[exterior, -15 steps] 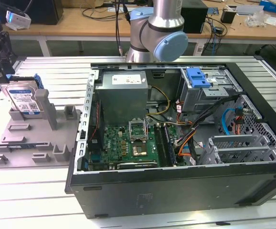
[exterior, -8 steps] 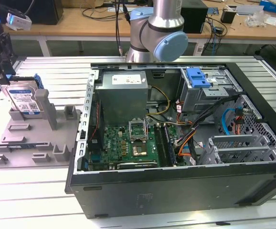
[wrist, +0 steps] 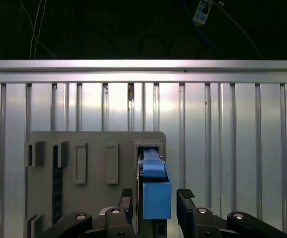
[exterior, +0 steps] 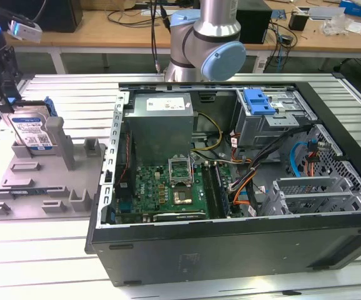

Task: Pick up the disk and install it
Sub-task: 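Pick up the disk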

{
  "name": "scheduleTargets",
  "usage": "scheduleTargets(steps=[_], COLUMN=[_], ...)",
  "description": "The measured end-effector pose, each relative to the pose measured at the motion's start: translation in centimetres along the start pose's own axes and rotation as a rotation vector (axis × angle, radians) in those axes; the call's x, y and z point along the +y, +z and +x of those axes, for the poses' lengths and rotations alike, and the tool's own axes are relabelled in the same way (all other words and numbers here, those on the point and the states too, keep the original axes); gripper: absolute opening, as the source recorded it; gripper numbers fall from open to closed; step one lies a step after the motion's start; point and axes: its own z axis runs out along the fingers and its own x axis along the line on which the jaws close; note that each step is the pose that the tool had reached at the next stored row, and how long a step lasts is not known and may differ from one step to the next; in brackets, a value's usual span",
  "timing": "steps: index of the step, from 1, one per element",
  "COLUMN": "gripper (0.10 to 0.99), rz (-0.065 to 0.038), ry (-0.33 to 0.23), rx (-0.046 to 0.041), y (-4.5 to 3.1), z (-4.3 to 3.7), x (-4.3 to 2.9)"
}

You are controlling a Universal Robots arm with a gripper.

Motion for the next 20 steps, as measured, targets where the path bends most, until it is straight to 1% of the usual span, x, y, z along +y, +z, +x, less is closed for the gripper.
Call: scheduleTargets(steps=[9,15,20], gripper=[0.482,0.482,0.482], rz=[0.0,0.0,0.0], ry=[0.0,0.0,0.0], rx=[0.0,0.0,0.0], y=[0.43,1.01,1.28], z=[-0.14,-0.14,-0.15], x=[0.14,0.12,0.11])
